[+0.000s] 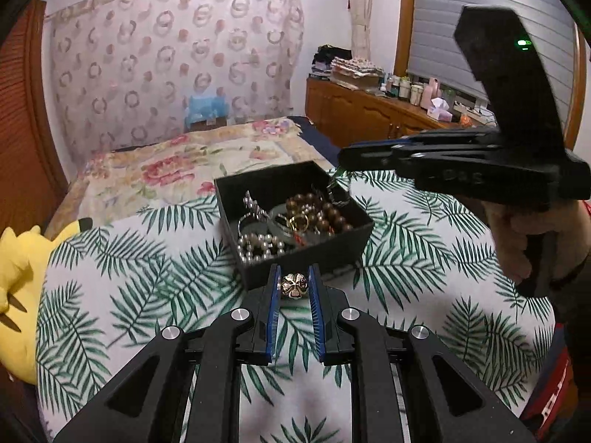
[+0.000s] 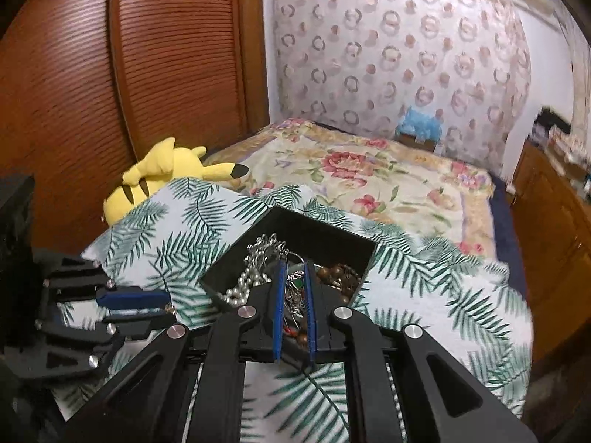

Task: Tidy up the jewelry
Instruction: 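Lower the charm and earring into the black box and open both grippers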

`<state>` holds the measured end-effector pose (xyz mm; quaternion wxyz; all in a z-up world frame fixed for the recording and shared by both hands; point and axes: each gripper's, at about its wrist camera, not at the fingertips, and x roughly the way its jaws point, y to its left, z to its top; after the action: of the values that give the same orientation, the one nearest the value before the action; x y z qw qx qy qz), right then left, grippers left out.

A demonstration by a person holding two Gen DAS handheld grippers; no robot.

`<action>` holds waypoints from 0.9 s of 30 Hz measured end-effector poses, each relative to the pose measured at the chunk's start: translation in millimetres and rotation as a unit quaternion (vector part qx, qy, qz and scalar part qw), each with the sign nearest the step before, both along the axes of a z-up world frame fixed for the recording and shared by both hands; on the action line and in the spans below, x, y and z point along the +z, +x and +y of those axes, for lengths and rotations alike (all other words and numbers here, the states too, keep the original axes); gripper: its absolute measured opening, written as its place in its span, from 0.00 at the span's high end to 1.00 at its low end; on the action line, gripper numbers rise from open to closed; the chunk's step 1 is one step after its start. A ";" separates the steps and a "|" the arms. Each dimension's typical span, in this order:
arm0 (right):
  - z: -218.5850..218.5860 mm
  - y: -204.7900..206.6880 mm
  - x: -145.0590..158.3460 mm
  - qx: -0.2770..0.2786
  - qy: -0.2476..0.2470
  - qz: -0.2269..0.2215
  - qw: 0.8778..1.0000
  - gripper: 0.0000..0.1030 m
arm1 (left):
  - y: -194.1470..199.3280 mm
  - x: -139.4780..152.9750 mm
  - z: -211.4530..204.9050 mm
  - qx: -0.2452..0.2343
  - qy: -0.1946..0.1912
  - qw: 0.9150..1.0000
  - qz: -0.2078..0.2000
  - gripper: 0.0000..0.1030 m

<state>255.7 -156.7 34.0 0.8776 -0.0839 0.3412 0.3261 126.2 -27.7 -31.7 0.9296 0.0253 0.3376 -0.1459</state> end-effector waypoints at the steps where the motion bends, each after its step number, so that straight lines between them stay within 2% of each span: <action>1: 0.2 4.0 -1.5 -0.005 0.003 0.002 1.000 0.88 | 3.5 0.8 -0.2 0.001 0.000 1.000 -0.001 0.86; 5: 0.0 13.6 -9.3 -0.016 0.014 0.016 1.000 0.87 | 21.0 2.2 -0.9 0.007 0.002 1.000 -0.002 0.86; 8: -3.3 14.0 -13.4 -0.020 0.016 0.018 1.000 0.80 | 32.4 1.7 -2.9 0.011 0.006 1.000 -0.003 0.86; 17: -32.0 -5.6 -18.3 -0.049 0.023 0.010 0.999 0.80 | 60.2 1.6 -7.4 0.030 0.002 1.000 -0.006 0.86; 19: -36.8 -10.2 -19.7 -0.055 0.023 0.009 0.998 0.80 | 61.8 1.3 -8.2 0.035 0.002 0.999 -0.005 0.79; 21: -40.1 -16.3 -20.3 -0.060 0.024 0.005 0.998 0.80 | 60.4 1.5 -8.5 0.040 0.003 0.999 -0.007 0.61; 27: -47.0 -35.6 -13.5 -0.075 0.031 -0.013 0.997 0.80 | 50.6 4.5 -4.1 0.055 0.002 0.998 -0.008 0.40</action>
<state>220.1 -203.7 20.5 0.9062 -0.0347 0.3248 0.2686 176.8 -31.8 -27.2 0.9390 0.0097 0.3309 -0.0932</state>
